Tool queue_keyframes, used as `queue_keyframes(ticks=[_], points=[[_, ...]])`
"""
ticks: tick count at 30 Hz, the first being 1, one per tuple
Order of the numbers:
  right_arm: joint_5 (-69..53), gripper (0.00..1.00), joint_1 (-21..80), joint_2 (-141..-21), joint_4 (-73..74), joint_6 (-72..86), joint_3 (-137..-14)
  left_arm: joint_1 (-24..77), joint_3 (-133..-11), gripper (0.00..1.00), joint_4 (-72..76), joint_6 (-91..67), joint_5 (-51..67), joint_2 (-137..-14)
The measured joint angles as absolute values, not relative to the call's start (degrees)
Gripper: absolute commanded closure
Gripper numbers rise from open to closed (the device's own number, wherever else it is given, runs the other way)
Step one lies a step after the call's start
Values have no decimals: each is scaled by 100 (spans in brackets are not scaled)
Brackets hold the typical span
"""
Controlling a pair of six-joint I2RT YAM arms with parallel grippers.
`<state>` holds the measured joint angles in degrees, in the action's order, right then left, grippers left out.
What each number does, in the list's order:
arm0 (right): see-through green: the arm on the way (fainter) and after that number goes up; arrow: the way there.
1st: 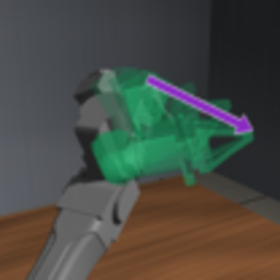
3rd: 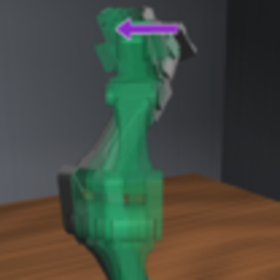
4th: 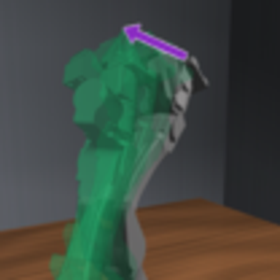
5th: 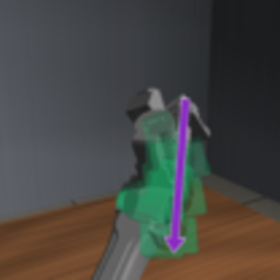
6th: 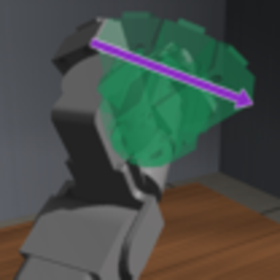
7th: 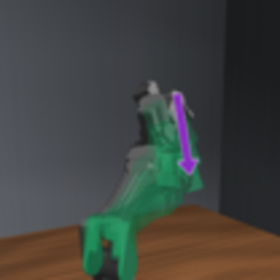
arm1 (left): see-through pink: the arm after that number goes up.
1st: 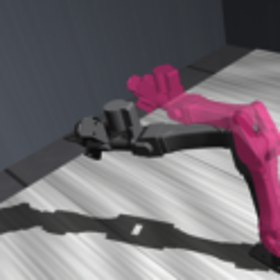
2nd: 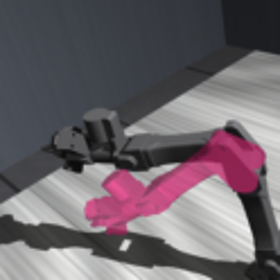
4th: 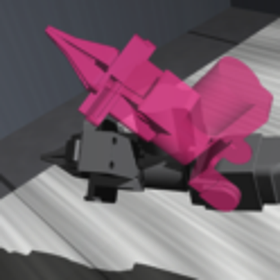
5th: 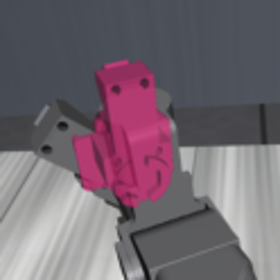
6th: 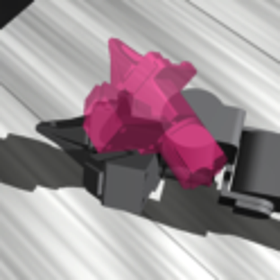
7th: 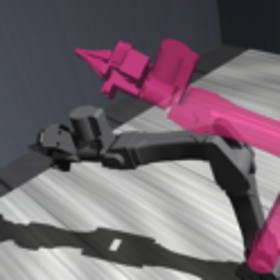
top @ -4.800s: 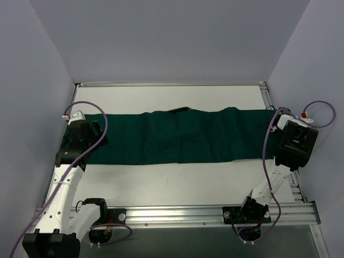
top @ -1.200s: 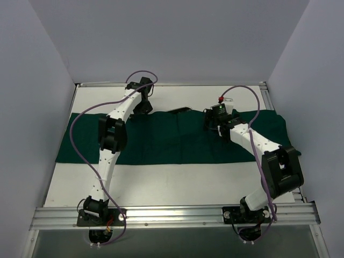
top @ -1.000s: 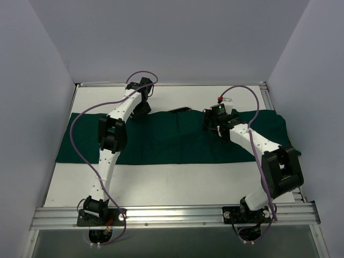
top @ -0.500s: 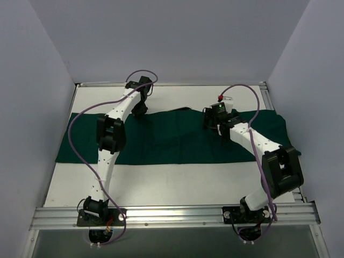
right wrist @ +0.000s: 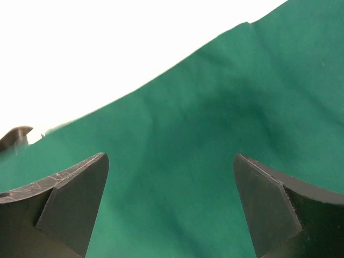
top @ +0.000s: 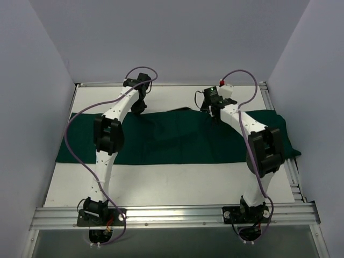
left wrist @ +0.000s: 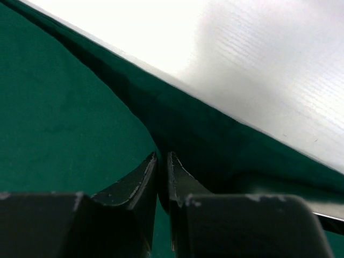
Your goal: Open and lay out the surgical kit
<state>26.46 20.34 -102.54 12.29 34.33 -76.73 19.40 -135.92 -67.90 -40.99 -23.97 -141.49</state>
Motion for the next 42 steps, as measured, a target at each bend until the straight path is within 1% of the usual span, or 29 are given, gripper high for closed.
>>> queue_keyframes(ticks=[7,13,21,26,34,35,40,42], points=[[2943,4,1911,-11773,1959,4134,-9347,1940,-13393,80,-6775,-3942,-2388,-14051],[2871,0,1876,-12634,2318,4482,-10077,1940,-13209,80,-6733,-3826,-2392,-13845],[2727,0,1872,-13225,2565,4624,-10777,1940,-13148,80,-6683,-3774,-2401,-13751],[2635,2,1872,-13356,2681,4628,-10897,1940,-13089,80,-6661,-3732,-2412,-13747],[2504,17,1881,-13415,2808,4530,-10897,1940,-13030,80,-6622,-3704,-2515,-13725],[2499,20,1881,-13415,2812,4512,-10897,1940,-13030,80,-6619,-3701,-2521,-13725],[2464,30,1881,-13415,2808,4471,-10890,1942,-13023,80,-6615,-3701,-2534,-13725],[2443,36,1881,-13415,2808,4440,-10886,1940,-13019,80,-6615,-3699,-2536,-13725]])
